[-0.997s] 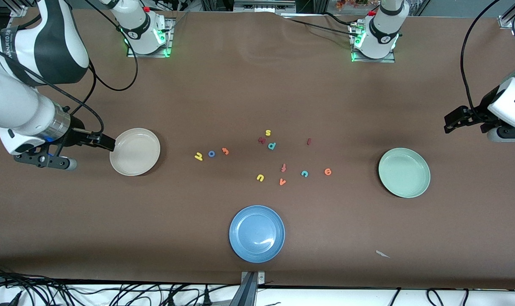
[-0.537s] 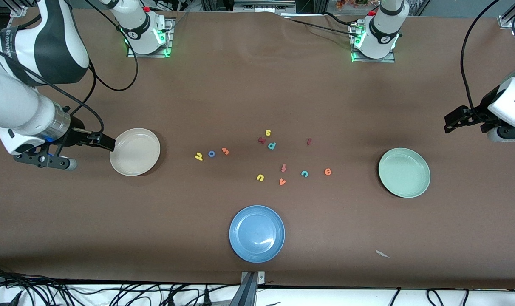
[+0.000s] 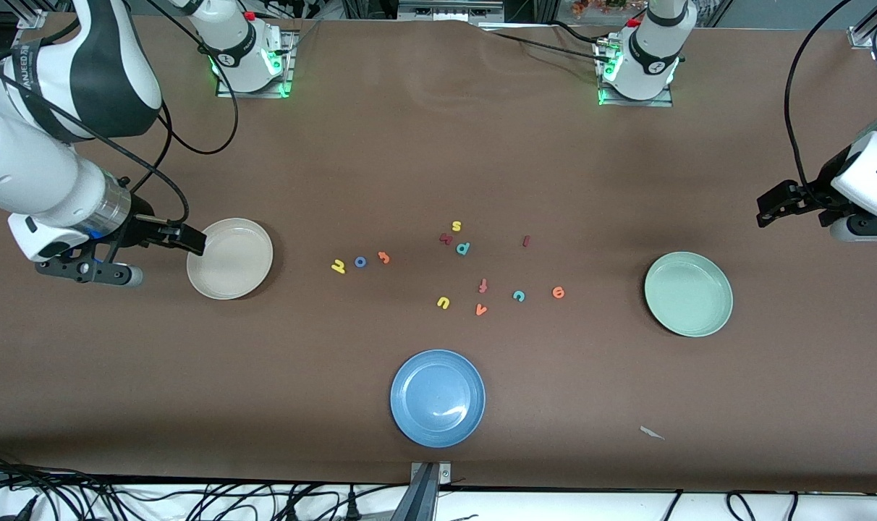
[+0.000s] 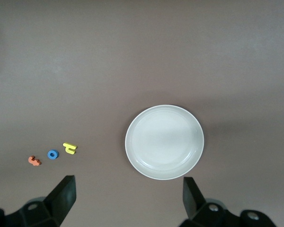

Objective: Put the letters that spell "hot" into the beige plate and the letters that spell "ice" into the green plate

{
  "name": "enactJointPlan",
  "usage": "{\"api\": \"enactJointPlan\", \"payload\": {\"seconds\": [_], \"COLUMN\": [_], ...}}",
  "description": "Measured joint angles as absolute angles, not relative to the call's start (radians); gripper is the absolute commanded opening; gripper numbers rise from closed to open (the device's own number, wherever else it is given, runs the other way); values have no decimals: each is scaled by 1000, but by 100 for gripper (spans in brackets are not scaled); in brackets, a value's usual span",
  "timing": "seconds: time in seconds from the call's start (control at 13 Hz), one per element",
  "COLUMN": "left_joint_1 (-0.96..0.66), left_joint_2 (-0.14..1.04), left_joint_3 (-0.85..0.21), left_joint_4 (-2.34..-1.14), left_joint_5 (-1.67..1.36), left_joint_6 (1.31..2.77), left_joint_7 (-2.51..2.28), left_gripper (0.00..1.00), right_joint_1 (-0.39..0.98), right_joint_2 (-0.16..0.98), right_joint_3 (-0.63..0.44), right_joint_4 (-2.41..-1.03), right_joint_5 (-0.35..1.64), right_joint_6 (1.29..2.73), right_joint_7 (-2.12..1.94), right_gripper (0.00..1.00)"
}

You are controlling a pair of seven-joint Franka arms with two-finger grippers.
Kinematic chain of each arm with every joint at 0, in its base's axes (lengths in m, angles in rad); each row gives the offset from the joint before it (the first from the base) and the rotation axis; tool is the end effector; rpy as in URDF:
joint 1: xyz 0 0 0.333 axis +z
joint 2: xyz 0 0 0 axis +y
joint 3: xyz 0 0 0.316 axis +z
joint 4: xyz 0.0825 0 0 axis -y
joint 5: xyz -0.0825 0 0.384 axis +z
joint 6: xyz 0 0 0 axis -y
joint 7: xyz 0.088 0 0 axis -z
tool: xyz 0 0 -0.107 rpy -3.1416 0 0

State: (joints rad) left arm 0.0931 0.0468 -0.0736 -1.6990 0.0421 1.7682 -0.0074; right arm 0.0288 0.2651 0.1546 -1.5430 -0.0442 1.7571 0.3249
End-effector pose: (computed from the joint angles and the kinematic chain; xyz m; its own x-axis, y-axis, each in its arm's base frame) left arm 0.5799 0.0158 0.5543 0.9996 0.0188 0.0227 0.0196 -0.9991 -0.0378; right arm 0.6288 0.1025 0.4966 0.9896 -0.1365 -0.0444 -0.1358 -0.9906 0.0178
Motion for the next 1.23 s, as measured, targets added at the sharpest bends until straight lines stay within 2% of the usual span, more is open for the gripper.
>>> {"api": "enactJointPlan", "payload": {"seconds": [1.23], "left_joint_1": [92], "left_joint_2": [46], "left_joint_3": [-78], "left_joint_4": [-1699], "left_joint_5": [42], "left_joint_6": [1776], "left_joint_7": [-7], "left_gripper": [100], "right_joint_1": [33], "right_joint_2": [267], "right_joint_3": [165], "right_joint_4": [-1542], "right_joint_5": [-44], "right_joint_6": [1744], "right_joint_7": [345], "right_gripper": [100]}}
